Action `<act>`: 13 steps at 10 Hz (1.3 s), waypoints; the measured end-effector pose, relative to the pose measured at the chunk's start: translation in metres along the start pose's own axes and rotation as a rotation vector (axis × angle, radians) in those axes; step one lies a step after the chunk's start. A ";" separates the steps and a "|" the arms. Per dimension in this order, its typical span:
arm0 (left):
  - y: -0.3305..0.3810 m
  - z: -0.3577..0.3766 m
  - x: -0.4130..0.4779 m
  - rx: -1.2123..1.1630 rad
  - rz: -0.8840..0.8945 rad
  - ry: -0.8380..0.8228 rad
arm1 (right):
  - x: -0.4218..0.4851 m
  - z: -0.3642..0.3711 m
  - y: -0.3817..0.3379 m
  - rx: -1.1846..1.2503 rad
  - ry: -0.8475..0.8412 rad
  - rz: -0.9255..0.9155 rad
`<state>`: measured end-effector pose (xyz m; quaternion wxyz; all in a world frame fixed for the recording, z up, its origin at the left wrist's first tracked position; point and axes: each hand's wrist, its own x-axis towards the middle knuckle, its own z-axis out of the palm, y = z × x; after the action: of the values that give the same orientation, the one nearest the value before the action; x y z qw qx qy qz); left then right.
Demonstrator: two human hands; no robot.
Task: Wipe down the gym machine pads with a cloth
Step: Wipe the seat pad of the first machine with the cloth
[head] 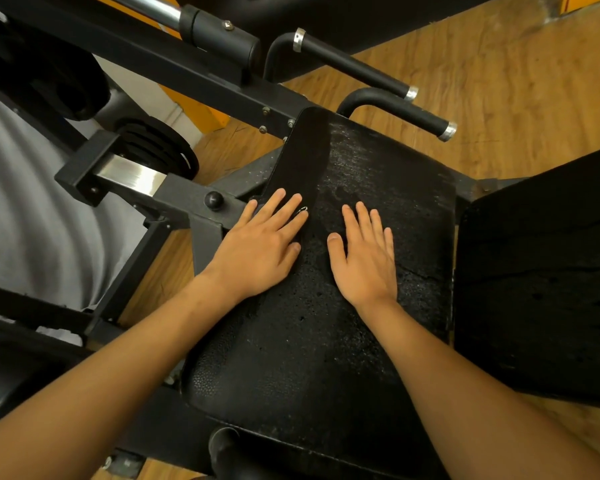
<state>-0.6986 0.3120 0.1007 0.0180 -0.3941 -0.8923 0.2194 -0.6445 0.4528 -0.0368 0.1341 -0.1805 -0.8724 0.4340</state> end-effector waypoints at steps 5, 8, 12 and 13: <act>0.006 -0.002 -0.038 -0.007 0.032 -0.032 | 0.000 0.001 0.001 0.015 0.015 -0.001; 0.002 -0.004 -0.009 0.025 0.038 -0.074 | 0.000 0.000 0.000 0.003 0.015 -0.002; 0.002 -0.005 -0.031 0.002 0.077 -0.071 | -0.001 0.000 0.000 0.010 0.020 -0.002; 0.003 -0.006 -0.025 0.025 0.069 -0.079 | 0.000 0.000 0.001 0.013 0.020 -0.005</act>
<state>-0.6778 0.2983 0.1080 -0.0199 -0.4155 -0.8754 0.2464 -0.6445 0.4530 -0.0374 0.1451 -0.1819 -0.8686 0.4374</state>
